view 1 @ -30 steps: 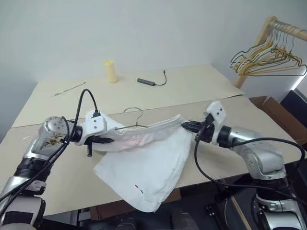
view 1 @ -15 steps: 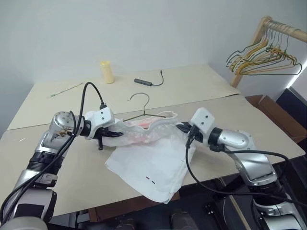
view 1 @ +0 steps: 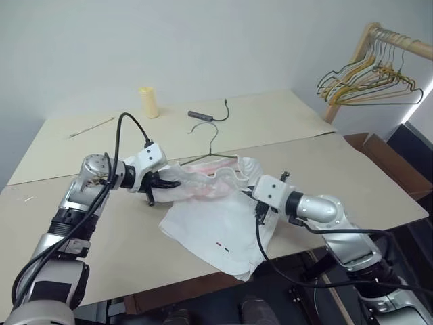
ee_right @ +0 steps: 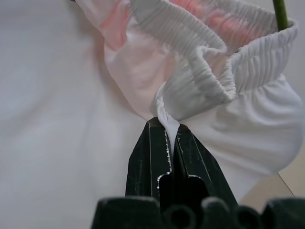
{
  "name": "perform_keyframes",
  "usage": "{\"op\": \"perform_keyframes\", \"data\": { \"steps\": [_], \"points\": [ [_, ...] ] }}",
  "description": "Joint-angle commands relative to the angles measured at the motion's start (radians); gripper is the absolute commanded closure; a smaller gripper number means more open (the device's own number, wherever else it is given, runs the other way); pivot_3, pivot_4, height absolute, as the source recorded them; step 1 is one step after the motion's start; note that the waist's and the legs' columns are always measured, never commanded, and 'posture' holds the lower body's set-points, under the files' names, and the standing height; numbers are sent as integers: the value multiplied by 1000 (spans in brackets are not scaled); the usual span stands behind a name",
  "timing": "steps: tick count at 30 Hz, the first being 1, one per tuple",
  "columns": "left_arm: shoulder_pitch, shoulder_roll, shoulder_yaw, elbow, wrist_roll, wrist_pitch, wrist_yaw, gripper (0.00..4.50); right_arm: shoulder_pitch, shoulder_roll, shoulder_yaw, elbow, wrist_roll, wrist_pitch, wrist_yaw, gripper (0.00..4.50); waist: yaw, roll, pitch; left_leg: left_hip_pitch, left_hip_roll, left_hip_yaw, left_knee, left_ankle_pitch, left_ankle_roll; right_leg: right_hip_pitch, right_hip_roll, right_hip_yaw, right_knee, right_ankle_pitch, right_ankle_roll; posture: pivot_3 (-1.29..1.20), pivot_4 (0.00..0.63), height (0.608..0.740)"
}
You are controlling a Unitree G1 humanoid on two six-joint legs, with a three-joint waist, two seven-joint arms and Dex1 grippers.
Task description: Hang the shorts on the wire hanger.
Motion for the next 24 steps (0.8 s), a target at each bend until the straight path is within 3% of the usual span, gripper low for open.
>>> {"op": "perform_keyframes", "data": {
  "steps": [1,3,7,13,17,24],
  "points": [
    [-16,39,45,-60,-55,-7,-60,4500,-35,34,-14,27,-39,-14,-48,4241,-2,0,0,0,0,0,0,0,0,0,0,0,0,0,0,-160,1,740],
    [-20,41,47,-57,-60,-4,-63,4500,-40,35,-21,30,-37,-25,-31,3776,0,0,0,0,0,0,0,0,0,0,0,0,0,0,0,-160,0,740],
    [-33,41,47,-45,-62,-4,-70,4500,-33,27,-41,20,-16,-33,-4,2364,2,0,0,0,0,0,0,0,0,0,0,0,0,0,0,-158,0,740],
    [-54,61,31,-12,-37,-45,-101,4500,-15,-154,-247,-83,274,37,277,201,7,0,0,-1,0,0,0,0,0,0,0,0,-2,0,0,-162,0,740],
    [-77,69,16,23,-24,-84,-137,4500,-110,-262,-366,-26,420,74,414,201,2,0,0,0,0,0,0,0,0,1,0,-1,-2,0,0,-174,0,740],
    [-115,51,-11,74,-7,-143,-185,4500,-377,-298,-192,265,296,-28,571,201,-12,0,0,1,1,1,0,0,0,2,-1,-1,-2,0,0,-187,0,740]
  ]
}}
